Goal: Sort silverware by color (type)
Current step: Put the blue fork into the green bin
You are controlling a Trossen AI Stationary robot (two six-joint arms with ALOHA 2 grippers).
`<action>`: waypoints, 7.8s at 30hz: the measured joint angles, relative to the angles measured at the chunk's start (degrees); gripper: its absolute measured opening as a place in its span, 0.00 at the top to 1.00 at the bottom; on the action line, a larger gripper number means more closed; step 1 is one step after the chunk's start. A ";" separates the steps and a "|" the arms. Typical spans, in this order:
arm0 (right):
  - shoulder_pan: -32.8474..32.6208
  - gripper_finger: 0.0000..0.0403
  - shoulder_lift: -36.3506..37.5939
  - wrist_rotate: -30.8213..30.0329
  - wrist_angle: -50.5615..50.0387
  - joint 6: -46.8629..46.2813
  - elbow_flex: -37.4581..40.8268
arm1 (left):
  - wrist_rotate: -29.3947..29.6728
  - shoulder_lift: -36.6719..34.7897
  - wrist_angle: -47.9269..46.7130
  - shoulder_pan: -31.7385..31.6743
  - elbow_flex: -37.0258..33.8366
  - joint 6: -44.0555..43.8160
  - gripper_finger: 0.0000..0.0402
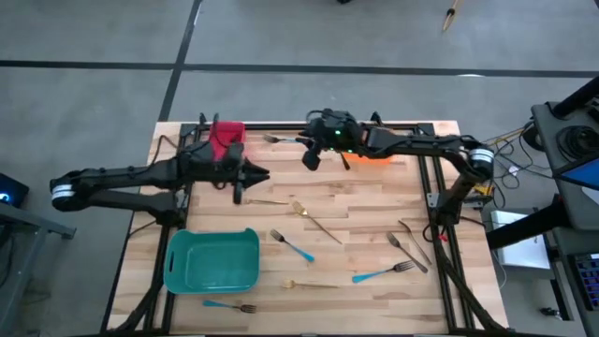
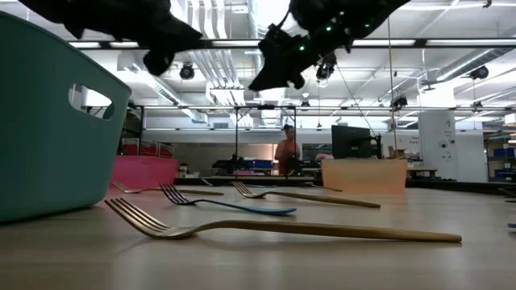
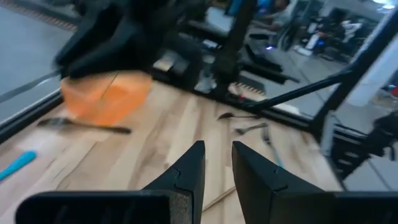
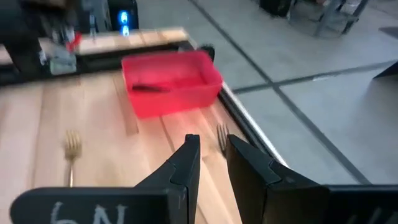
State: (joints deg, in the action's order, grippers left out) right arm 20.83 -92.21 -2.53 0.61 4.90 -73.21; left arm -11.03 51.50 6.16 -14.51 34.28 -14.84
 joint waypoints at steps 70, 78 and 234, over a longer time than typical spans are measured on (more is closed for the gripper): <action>8.99 0.66 -42.47 10.34 -44.37 21.35 -53.05 | 12.07 -45.97 -14.61 1.72 -26.49 0.80 0.85; 12.15 0.67 -48.08 13.28 -39.07 20.61 -52.98 | 16.57 -46.79 -14.22 1.72 -26.49 0.81 0.85; -28.67 0.97 -45.90 6.94 -11.24 9.20 -52.90 | 8.85 -51.41 -16.78 1.54 -11.56 -6.69 0.90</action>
State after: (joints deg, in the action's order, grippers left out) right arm -7.84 -138.10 4.41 -10.63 14.10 -126.10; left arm -2.17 0.10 -10.62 -12.97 22.72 -21.52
